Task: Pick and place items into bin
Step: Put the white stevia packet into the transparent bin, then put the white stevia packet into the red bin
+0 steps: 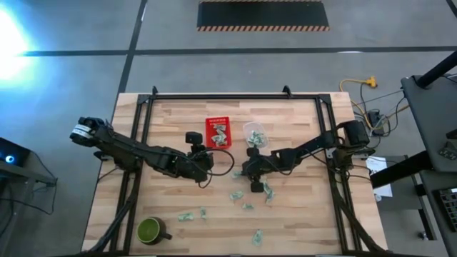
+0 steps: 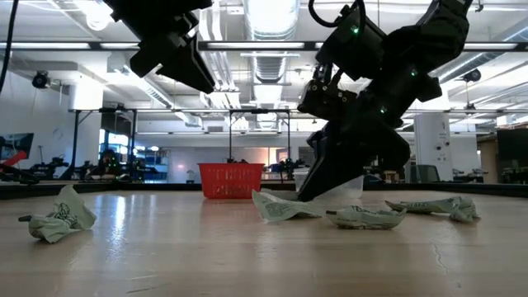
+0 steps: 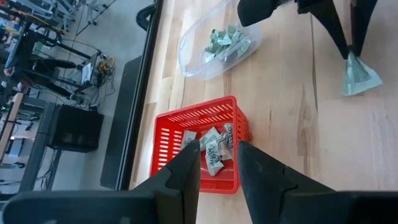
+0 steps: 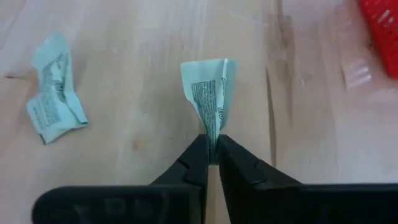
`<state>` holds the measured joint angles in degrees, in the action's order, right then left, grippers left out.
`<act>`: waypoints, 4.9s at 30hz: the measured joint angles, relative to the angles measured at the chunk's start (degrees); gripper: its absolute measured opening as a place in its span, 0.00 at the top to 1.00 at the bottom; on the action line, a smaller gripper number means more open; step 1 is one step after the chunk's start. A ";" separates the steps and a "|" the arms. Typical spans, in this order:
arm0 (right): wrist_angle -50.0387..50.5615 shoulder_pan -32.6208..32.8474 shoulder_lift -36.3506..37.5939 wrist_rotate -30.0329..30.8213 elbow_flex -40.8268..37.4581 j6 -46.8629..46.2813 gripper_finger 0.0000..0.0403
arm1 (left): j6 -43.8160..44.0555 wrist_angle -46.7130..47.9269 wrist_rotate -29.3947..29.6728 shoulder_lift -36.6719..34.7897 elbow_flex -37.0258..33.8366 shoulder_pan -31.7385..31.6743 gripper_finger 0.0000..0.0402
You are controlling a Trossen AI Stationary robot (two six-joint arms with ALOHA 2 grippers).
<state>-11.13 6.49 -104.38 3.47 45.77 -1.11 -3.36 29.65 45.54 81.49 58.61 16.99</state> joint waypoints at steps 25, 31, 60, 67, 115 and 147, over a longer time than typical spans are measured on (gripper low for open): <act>27.99 -1.11 21.01 16.85 2.71 7.39 0.95 | -0.01 1.18 0.00 0.02 -0.15 0.00 0.78; 28.69 -5.87 25.59 19.49 1.62 7.97 0.95 | 0.00 0.73 0.07 0.02 -0.15 0.00 0.78; 25.77 -18.19 16.12 12.96 0.84 8.58 0.89 | 0.20 0.59 -0.02 0.02 -0.24 0.00 0.78; 25.83 -18.19 16.15 13.00 0.84 8.77 0.69 | 0.17 -0.57 -0.02 0.02 -0.31 0.00 0.78; 26.60 -7.83 29.16 -4.95 -8.06 3.44 0.69 | 16.00 -25.70 -37.59 21.16 1.05 1.60 0.78; 23.62 -7.86 29.33 -4.84 -9.80 3.22 0.75 | 16.53 -32.69 -39.26 27.04 0.83 1.79 0.82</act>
<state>12.49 -1.37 -75.05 -1.37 35.97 2.11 13.17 -3.05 6.28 108.53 59.44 18.79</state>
